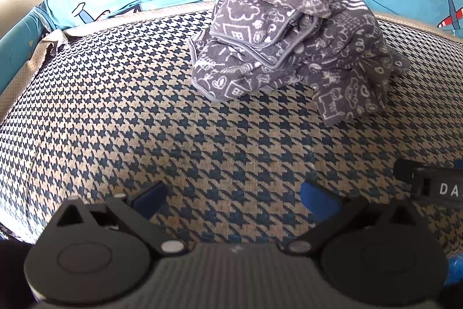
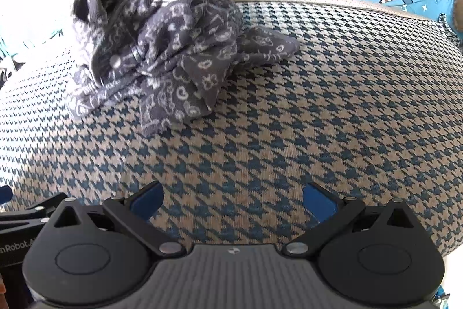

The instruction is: Fold clothes

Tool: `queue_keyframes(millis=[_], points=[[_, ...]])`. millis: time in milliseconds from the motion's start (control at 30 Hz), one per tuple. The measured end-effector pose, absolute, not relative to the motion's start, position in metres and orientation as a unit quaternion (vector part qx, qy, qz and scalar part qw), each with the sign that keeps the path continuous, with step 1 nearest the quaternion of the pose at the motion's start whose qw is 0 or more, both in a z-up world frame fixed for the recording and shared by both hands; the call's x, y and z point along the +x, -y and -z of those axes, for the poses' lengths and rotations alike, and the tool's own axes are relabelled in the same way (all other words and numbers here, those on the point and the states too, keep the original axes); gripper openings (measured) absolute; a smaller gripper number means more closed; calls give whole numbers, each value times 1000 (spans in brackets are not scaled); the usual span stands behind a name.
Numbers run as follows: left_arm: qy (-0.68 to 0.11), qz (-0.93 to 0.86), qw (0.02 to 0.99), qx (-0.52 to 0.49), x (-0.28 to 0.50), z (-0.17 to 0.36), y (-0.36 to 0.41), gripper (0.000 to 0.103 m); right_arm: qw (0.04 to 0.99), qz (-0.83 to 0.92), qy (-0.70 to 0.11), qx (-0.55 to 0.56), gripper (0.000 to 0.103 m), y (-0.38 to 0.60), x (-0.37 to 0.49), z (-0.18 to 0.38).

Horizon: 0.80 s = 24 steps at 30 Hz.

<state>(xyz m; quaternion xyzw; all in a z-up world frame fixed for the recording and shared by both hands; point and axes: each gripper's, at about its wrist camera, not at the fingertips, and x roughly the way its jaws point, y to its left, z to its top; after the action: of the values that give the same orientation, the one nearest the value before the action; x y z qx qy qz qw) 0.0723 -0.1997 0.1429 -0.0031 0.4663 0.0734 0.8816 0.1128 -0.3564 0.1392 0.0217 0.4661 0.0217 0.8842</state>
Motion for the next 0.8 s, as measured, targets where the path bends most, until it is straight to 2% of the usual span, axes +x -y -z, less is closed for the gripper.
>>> queue_keyframes(millis=[433,800], points=[[-470,-69,880,-17,85,-138,180,103,892,-34,-451,27,103,344,120,-143],[-453,-67,889,4,112,-155,156,103,897,-43,-439,43,103,340,141,-152]])
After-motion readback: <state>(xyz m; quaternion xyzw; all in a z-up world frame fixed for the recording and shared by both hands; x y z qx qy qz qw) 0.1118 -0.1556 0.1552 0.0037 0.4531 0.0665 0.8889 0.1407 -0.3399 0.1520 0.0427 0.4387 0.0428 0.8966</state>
